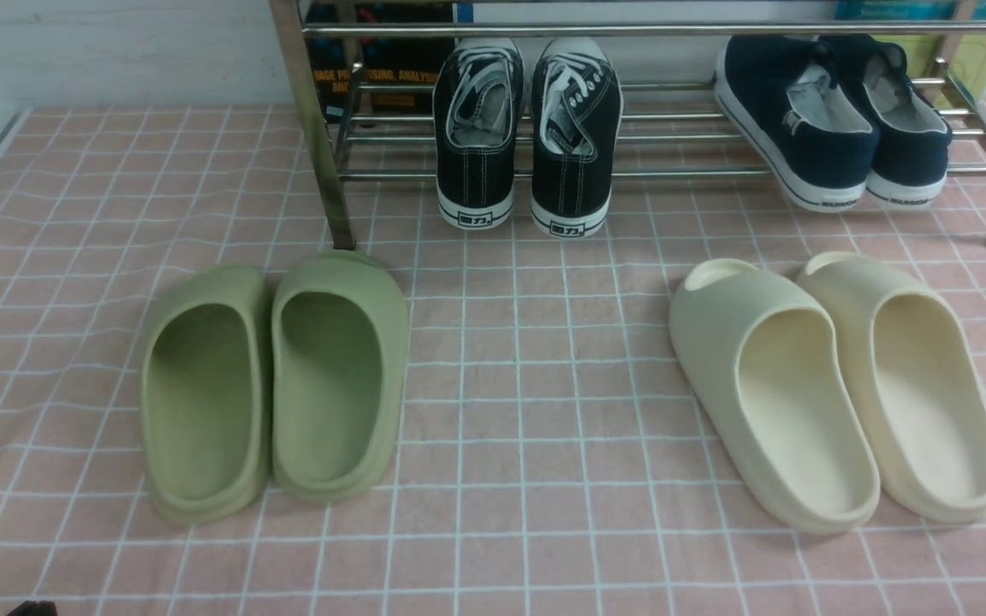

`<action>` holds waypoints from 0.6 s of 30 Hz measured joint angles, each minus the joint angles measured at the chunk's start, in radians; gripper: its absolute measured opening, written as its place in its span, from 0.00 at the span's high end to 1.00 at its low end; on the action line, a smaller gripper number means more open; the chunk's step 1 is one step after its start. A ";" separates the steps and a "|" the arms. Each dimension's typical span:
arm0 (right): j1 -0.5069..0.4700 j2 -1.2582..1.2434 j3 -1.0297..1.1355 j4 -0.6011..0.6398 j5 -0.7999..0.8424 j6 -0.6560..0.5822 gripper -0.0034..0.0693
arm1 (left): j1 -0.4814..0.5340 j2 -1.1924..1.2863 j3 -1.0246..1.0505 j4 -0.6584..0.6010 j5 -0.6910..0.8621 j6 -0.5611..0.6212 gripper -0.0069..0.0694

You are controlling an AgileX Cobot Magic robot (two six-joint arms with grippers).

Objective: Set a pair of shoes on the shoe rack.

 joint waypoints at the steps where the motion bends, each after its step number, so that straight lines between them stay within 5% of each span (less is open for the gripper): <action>1: 0.000 0.000 0.000 0.000 0.000 0.000 0.62 | 0.000 0.000 0.000 0.000 0.000 0.001 0.84; 18: 0.000 0.000 0.000 -0.001 0.000 0.000 0.62 | 0.000 0.000 0.000 -0.001 0.000 0.001 0.83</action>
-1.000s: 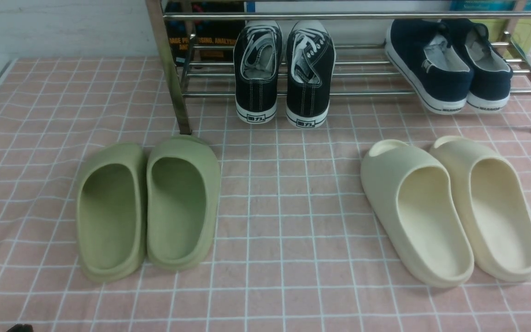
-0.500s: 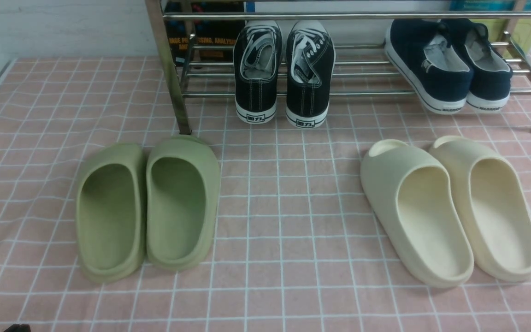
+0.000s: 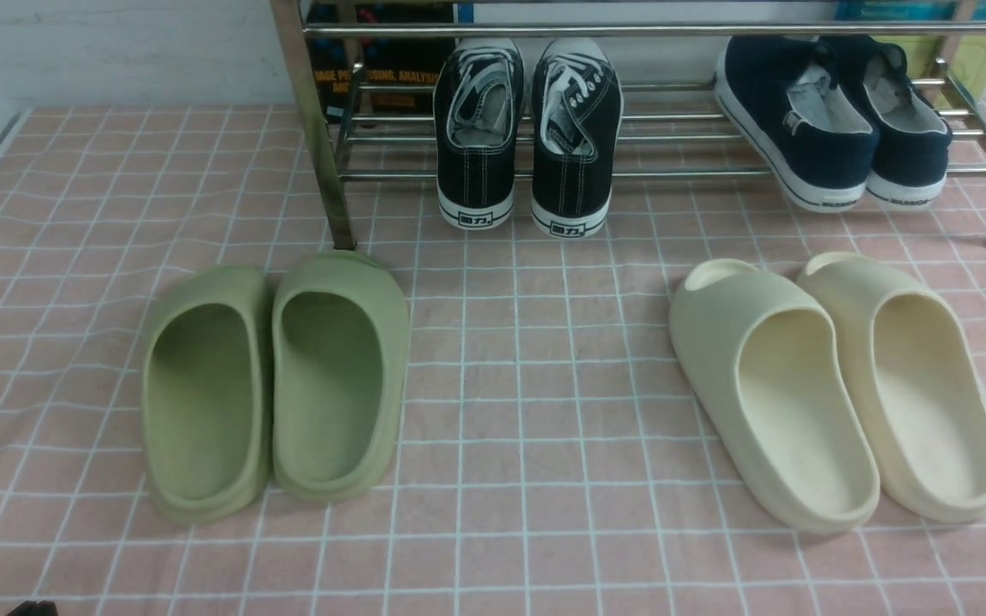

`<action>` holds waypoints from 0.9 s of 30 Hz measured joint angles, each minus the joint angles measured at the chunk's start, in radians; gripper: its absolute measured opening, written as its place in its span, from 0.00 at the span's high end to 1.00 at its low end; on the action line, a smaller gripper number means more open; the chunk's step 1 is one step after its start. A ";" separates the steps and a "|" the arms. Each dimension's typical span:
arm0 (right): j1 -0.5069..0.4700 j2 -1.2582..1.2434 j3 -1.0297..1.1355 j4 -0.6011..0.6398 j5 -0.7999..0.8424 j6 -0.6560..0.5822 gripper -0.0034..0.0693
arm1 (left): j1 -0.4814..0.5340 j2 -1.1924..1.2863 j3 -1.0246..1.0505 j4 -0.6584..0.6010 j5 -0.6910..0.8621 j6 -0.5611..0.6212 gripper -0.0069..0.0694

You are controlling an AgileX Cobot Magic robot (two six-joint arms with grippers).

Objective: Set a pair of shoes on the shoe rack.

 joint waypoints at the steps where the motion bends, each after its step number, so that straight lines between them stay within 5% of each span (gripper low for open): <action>1: 0.000 0.000 0.000 0.000 0.000 0.000 0.62 | 0.000 0.000 0.000 0.000 0.000 0.000 0.82; 27: 0.000 0.000 0.000 0.000 0.000 0.000 0.62 | 0.000 0.000 0.000 0.000 0.001 0.000 0.79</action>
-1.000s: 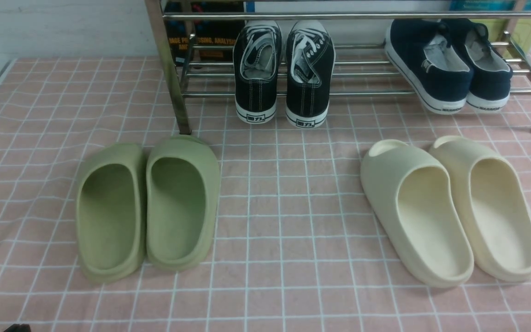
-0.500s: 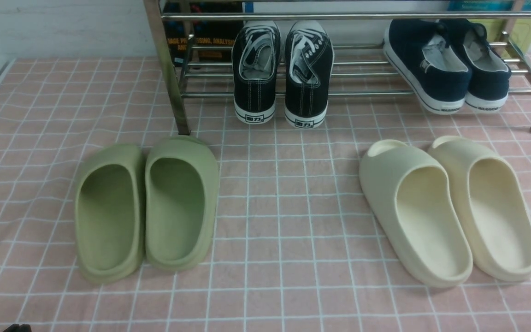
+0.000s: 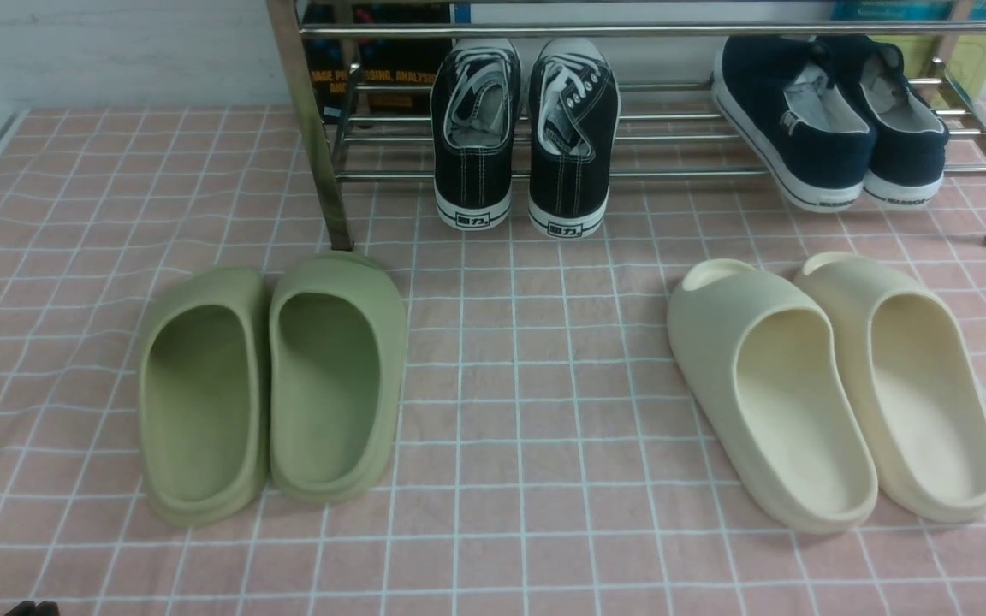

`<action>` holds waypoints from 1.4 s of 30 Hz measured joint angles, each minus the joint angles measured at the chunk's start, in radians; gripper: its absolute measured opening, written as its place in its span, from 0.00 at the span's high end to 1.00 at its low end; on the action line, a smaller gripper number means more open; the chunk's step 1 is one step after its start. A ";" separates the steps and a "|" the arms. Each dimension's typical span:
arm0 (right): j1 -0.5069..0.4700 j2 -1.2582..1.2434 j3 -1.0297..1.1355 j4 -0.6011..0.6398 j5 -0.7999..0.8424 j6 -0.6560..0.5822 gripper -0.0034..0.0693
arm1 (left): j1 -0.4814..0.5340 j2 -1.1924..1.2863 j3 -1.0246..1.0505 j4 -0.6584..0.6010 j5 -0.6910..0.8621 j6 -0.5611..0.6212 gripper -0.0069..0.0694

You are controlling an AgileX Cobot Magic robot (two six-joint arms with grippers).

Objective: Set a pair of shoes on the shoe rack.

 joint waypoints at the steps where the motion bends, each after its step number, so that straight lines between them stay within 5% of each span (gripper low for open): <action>1: 0.000 0.000 0.000 0.000 0.000 0.000 0.62 | 0.000 0.000 0.000 0.000 0.000 0.000 0.79; 42: 0.000 0.000 0.000 0.001 0.000 0.000 0.62 | 0.000 0.000 0.000 0.000 0.000 0.000 0.73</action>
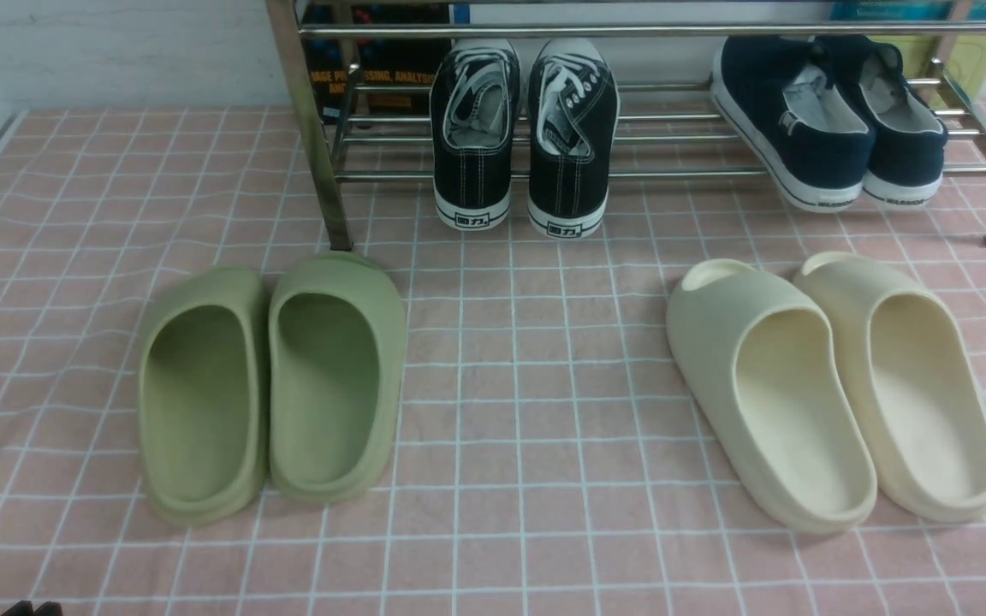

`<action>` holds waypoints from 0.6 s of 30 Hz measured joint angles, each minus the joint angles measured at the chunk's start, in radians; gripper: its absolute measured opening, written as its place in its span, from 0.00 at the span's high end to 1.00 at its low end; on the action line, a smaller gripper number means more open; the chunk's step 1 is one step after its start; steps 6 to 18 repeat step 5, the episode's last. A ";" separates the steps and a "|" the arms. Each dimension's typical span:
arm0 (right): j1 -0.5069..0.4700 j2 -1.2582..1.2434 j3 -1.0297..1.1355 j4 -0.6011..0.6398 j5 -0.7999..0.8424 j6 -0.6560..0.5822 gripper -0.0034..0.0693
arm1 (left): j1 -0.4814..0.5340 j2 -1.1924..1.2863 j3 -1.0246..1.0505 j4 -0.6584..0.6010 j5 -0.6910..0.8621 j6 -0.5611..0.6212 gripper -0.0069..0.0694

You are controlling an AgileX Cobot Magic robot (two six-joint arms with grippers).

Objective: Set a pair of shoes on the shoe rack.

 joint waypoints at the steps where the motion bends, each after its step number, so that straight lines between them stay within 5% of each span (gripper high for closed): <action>1: 0.000 0.000 0.000 0.000 0.000 0.000 0.62 | 0.000 0.000 0.000 0.000 0.000 0.000 0.73; 18: 0.000 0.000 0.000 -0.001 0.000 0.000 0.62 | 0.000 0.000 0.000 0.000 0.000 0.000 0.72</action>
